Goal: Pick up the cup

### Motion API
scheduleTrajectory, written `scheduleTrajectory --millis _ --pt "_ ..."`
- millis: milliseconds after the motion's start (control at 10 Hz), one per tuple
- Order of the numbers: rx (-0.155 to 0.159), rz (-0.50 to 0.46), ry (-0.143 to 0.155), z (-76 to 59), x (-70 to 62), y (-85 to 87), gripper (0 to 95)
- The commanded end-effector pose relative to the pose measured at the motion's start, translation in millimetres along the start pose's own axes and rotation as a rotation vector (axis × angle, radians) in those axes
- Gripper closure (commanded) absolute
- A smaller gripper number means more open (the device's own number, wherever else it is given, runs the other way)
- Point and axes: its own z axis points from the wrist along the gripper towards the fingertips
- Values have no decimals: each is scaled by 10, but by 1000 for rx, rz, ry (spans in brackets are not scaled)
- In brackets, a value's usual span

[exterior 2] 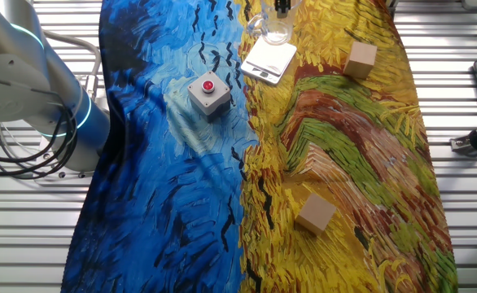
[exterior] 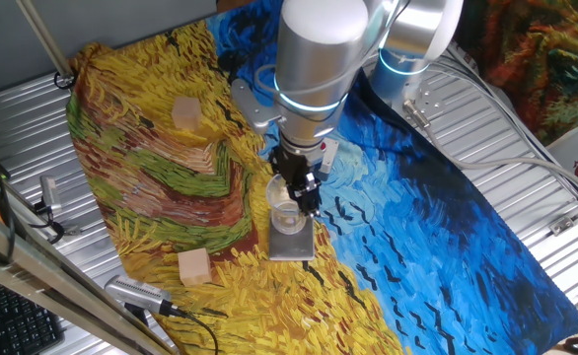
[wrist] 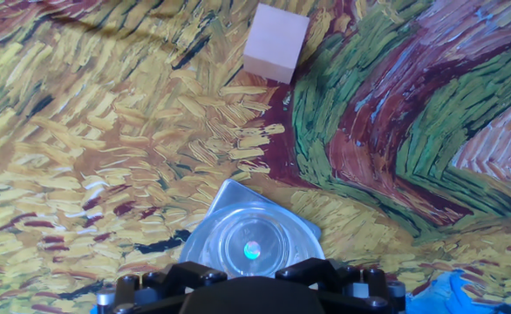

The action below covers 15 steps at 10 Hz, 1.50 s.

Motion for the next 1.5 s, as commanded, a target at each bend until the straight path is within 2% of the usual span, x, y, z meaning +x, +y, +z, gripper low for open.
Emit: scheduleTrajectory --millis 100,1500 --pt "0 0 0 -3 4 -2 950" --pt "-1 0 0 -1 4 4 950"
